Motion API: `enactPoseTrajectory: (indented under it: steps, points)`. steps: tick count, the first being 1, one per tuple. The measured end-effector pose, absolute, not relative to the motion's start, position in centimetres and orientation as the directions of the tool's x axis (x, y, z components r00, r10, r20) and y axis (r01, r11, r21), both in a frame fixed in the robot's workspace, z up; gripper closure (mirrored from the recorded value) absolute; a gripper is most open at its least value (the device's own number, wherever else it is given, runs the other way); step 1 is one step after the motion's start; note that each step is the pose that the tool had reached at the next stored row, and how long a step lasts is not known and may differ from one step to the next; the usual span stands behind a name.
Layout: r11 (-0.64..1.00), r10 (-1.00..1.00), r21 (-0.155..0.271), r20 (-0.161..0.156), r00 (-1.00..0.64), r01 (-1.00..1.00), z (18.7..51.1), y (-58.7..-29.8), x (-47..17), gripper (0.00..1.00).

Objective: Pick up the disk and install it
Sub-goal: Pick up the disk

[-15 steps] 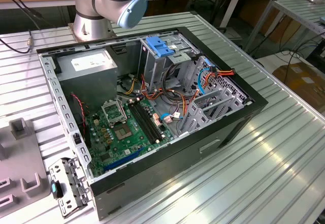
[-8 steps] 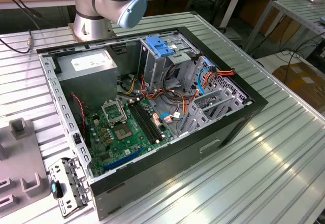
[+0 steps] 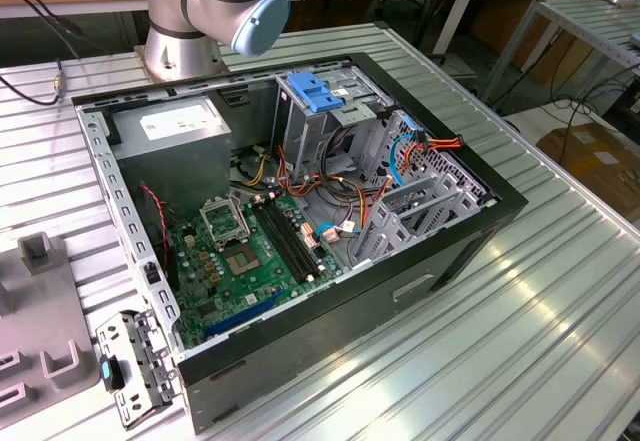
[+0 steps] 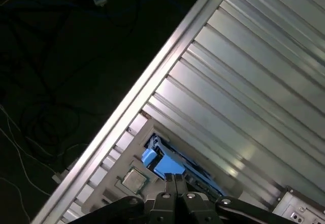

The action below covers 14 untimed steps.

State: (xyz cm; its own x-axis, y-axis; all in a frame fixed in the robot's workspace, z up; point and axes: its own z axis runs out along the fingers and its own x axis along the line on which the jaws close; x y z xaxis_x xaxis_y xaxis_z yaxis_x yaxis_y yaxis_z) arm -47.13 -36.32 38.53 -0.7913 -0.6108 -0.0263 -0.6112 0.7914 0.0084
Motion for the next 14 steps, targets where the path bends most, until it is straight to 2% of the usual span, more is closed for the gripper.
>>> enactPoseTrajectory:
  steps: [8,14]
  points:
    - [0.668,-0.744,0.008,-0.026,-0.668,-0.744,38.51,-36.32,-47.12,0.89]
    - [0.516,-0.856,0.008,-0.025,-0.516,-0.857,38.46,-36.32,-47.12,0.89]
